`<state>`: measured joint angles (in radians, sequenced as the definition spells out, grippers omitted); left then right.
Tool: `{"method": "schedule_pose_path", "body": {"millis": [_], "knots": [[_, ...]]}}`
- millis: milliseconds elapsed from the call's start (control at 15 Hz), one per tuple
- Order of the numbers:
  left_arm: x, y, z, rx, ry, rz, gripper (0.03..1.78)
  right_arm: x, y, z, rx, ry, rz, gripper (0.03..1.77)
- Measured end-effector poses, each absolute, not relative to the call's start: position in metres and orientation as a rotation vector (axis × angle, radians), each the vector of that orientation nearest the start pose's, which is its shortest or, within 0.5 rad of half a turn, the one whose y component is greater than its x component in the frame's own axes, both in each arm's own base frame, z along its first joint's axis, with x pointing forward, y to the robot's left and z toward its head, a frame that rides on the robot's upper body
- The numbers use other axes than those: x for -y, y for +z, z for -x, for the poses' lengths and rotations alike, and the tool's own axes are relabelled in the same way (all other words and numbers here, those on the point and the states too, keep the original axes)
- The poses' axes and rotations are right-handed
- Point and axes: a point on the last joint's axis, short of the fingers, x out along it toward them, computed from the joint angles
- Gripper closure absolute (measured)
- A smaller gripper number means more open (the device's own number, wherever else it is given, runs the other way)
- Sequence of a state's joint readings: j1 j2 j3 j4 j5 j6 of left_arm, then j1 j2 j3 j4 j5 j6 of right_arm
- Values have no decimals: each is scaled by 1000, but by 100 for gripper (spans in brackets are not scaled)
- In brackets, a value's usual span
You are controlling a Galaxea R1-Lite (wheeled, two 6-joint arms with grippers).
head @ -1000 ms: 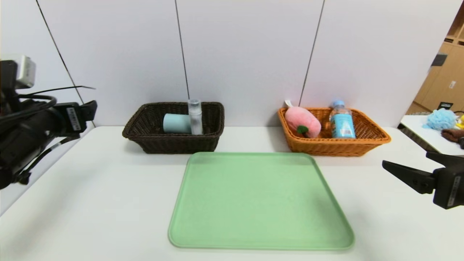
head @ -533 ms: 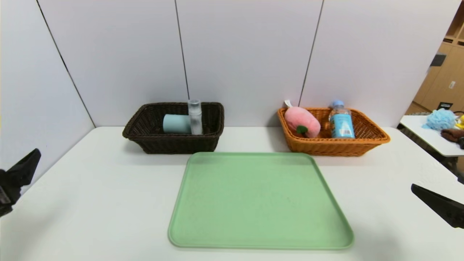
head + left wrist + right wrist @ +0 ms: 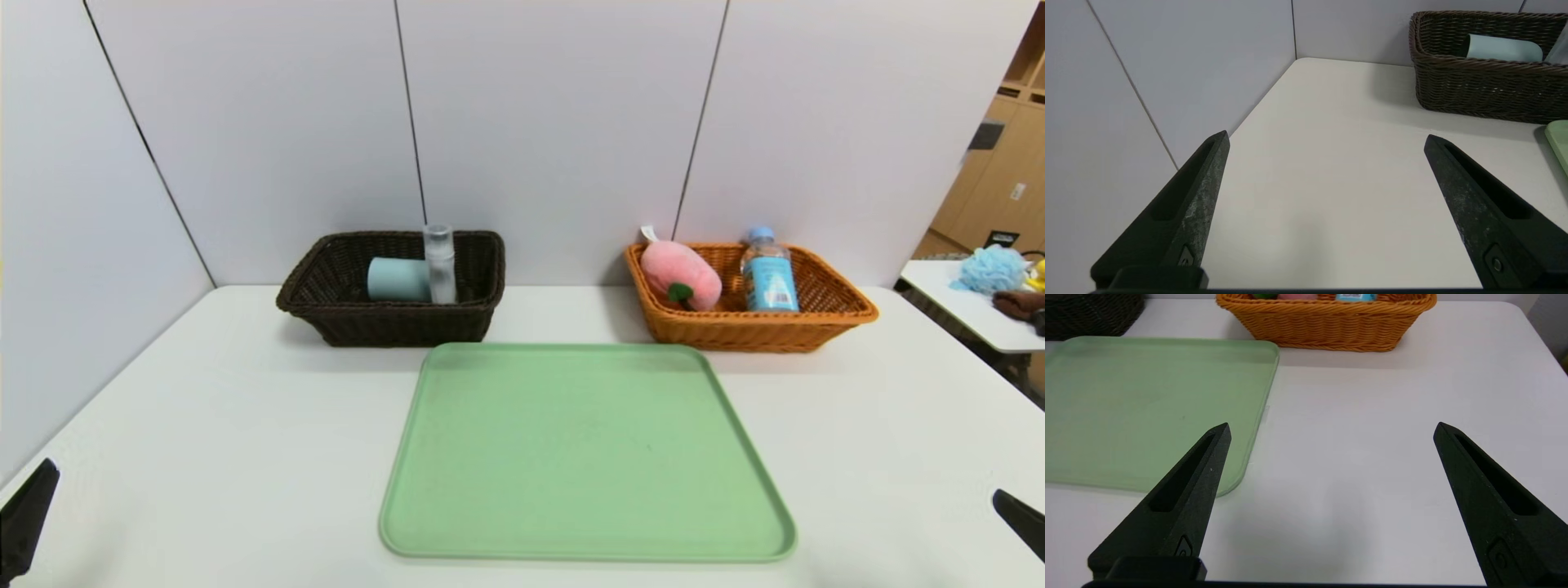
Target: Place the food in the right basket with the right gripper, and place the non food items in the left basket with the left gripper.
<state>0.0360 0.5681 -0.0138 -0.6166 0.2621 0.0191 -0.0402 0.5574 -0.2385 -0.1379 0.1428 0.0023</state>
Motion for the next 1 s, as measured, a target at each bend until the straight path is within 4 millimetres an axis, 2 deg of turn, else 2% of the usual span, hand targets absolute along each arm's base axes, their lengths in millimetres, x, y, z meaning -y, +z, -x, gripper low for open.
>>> {"method": "schedule_pose_path", "body": {"millis": [267, 600, 1000], "knots": [[-6, 126, -17, 54, 263, -11, 12, -5, 139, 1, -175, 193, -27, 9], [-4, 109, 16, 12, 221, -16, 12, -6, 135, 22, -93, 261, -14, 9], [-4, 120, 32, 122, 211, -8, 12, -7, 138, 51, 45, 307, 20, 9]]}}
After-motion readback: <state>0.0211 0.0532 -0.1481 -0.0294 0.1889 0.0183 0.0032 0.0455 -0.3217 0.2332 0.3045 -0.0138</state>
